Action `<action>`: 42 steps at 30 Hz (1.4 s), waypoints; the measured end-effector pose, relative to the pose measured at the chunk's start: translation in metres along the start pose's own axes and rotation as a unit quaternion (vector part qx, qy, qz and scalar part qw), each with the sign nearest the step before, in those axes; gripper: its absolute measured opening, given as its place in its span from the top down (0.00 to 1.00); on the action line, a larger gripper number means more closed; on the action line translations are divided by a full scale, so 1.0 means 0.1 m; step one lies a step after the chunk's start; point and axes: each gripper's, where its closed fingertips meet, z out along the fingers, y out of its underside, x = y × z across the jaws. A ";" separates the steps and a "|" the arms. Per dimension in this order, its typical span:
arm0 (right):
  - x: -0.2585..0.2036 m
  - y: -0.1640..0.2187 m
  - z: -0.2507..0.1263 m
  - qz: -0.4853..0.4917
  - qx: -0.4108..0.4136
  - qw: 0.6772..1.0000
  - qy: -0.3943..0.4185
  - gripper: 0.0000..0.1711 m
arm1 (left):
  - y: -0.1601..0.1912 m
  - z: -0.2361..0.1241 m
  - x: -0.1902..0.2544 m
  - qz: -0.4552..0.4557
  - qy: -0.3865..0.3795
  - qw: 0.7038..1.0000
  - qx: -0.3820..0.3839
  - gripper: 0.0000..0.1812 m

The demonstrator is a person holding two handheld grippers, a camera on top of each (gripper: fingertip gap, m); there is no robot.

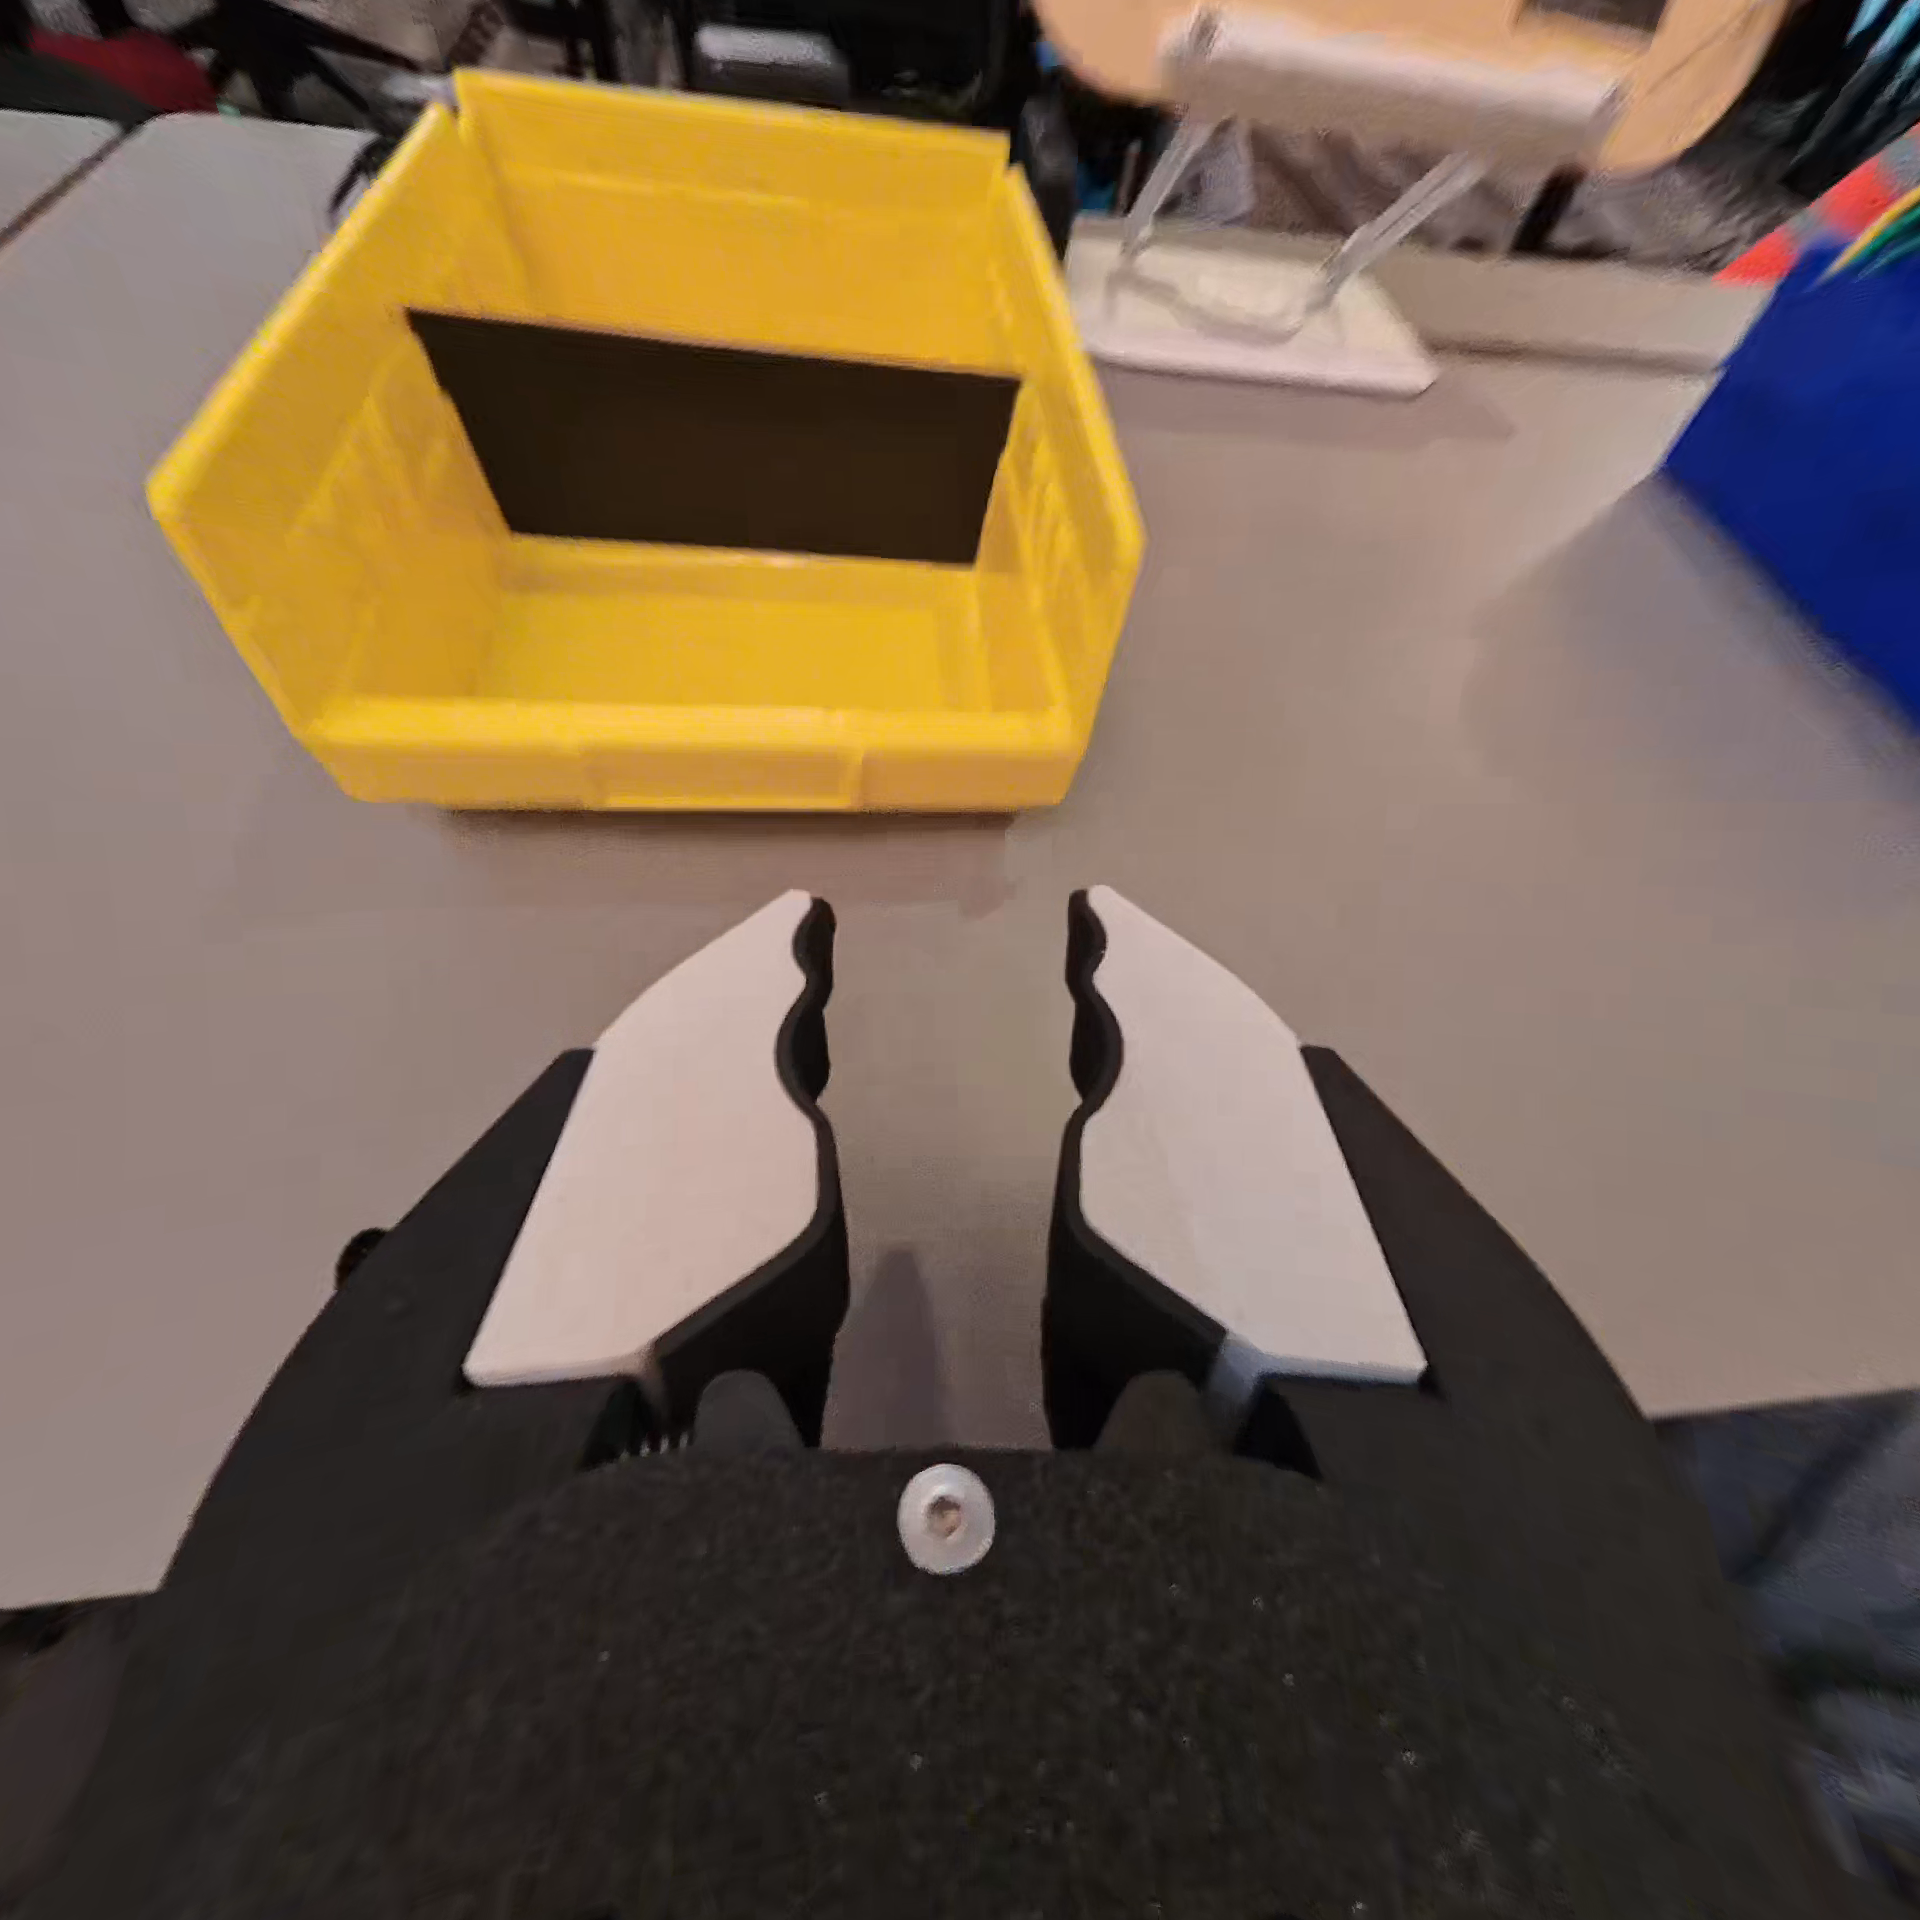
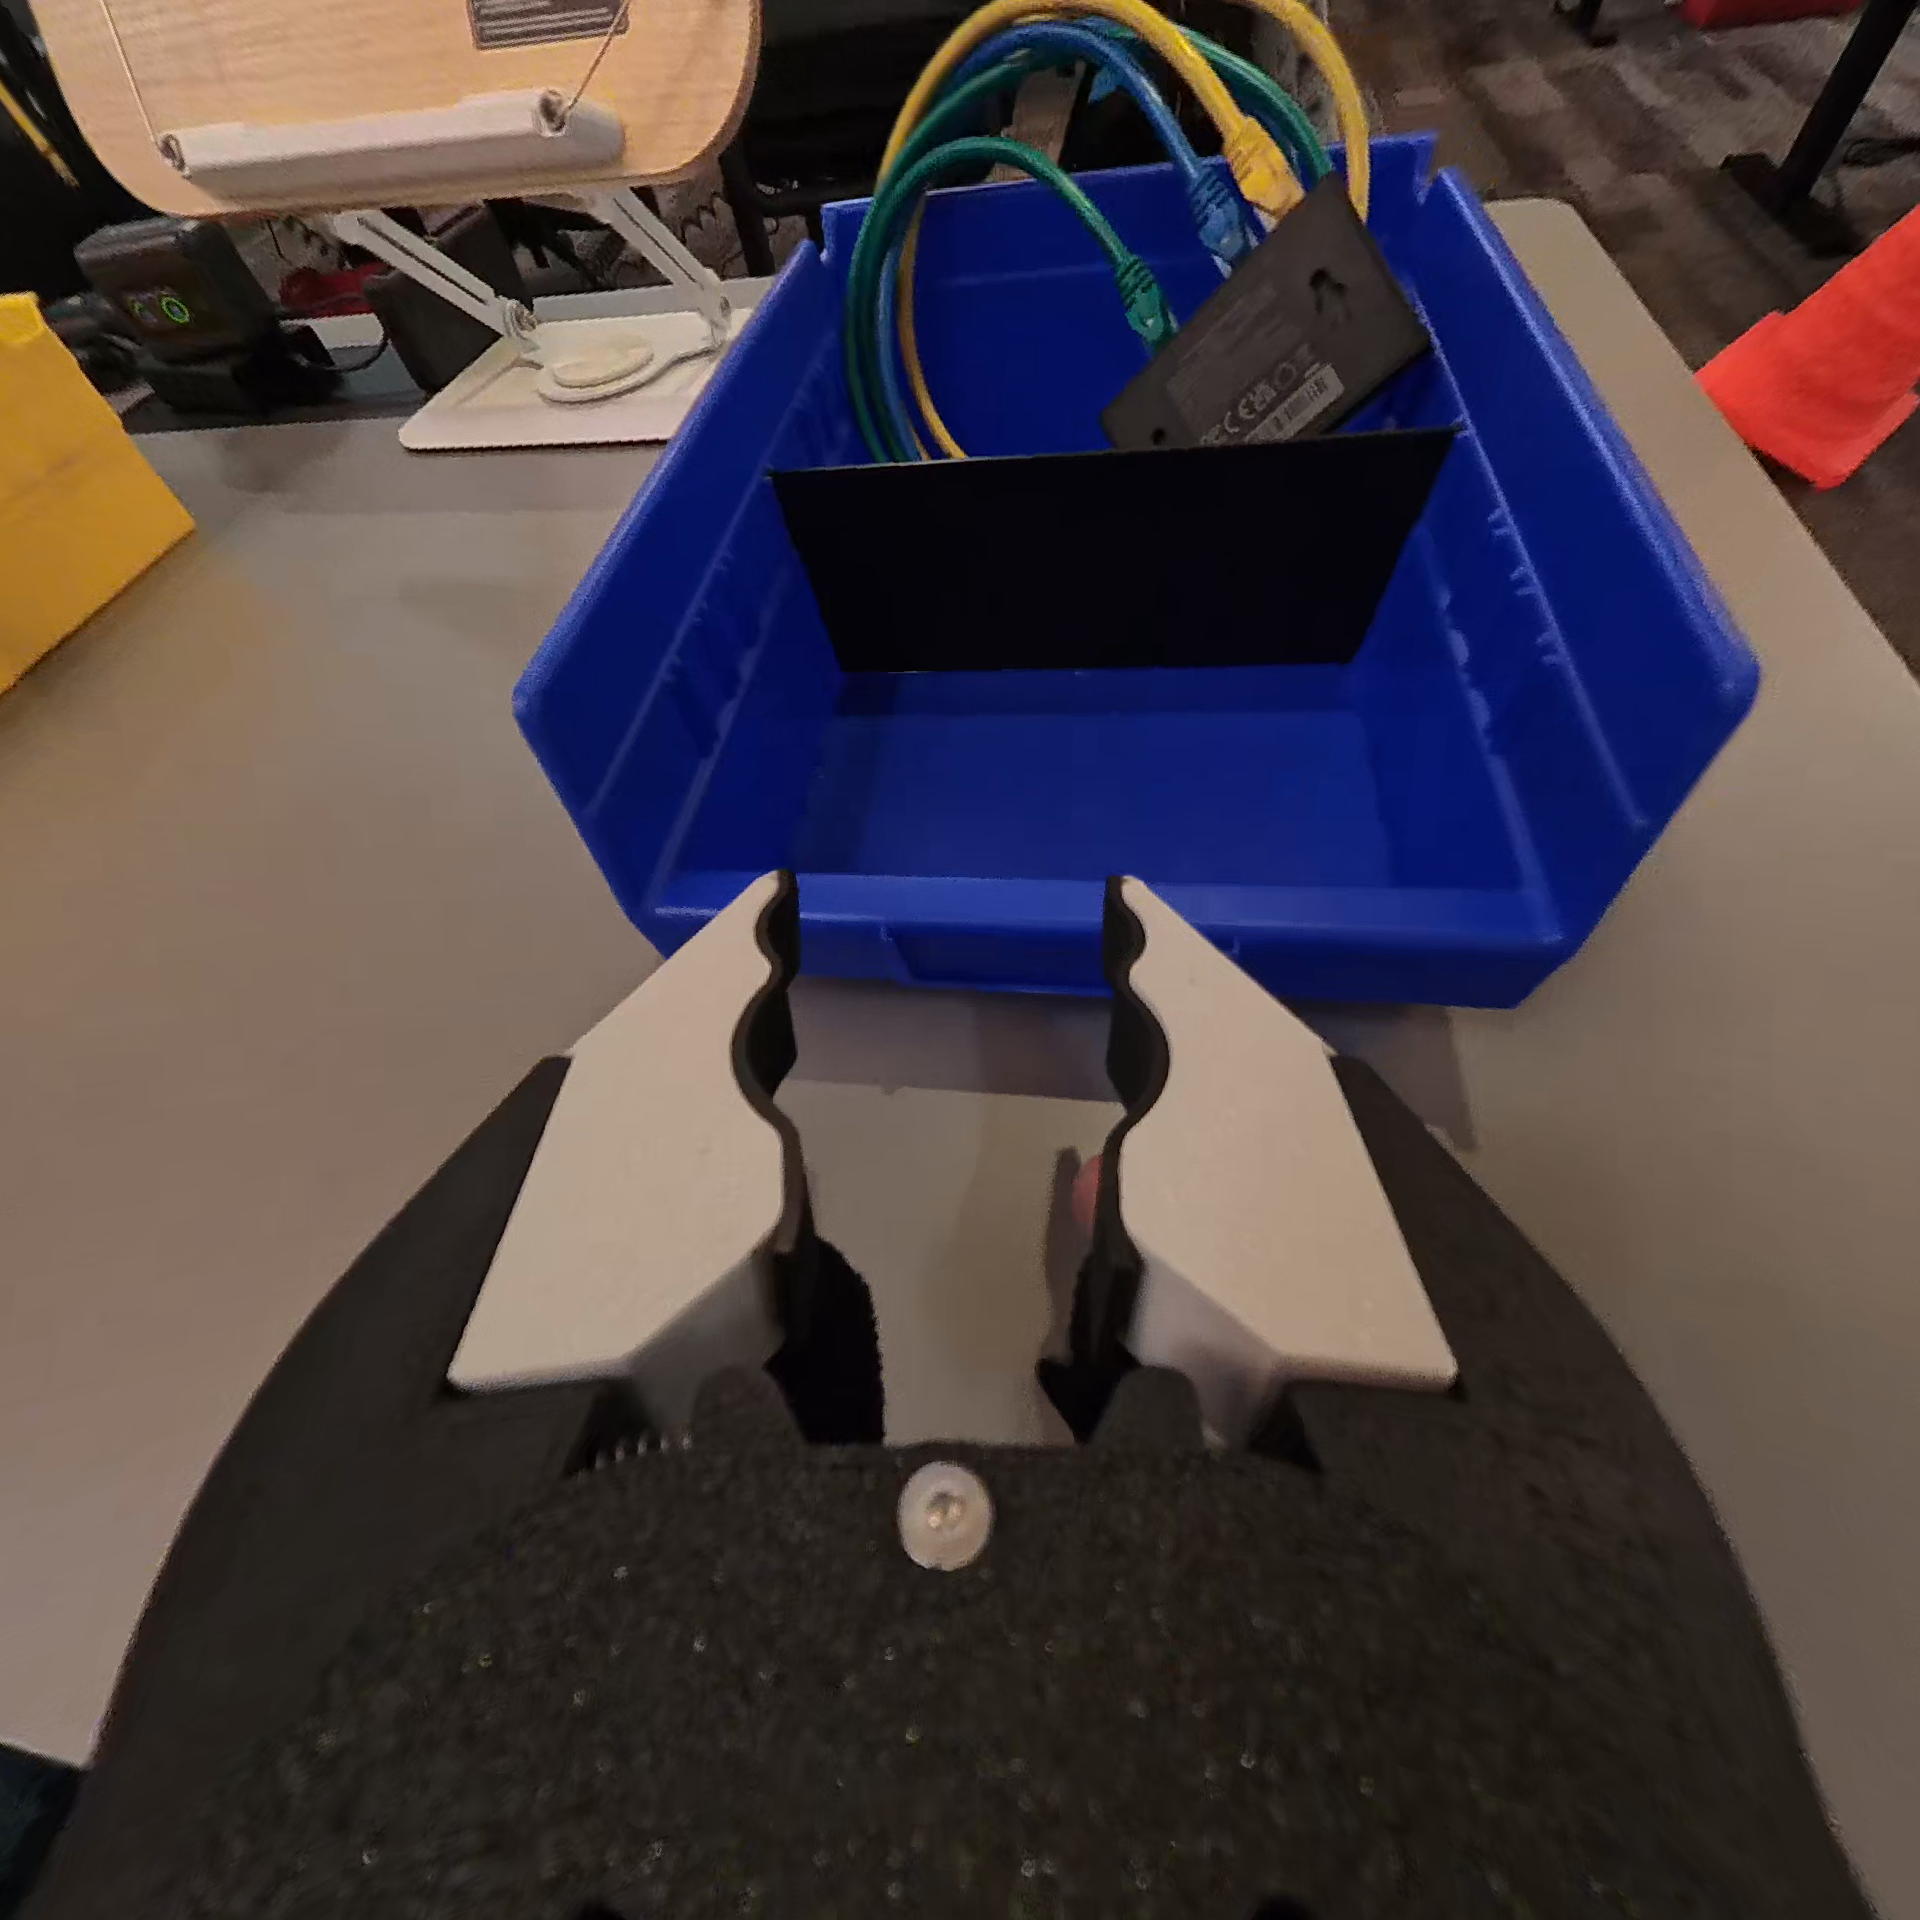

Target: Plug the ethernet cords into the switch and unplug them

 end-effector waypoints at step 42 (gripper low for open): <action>-1.84 0.04 0.33 -0.128 -0.005 0.981 -0.148 0.71 | 0.61 0.03 0.42 0.101 0.031 0.993 -0.043 0.74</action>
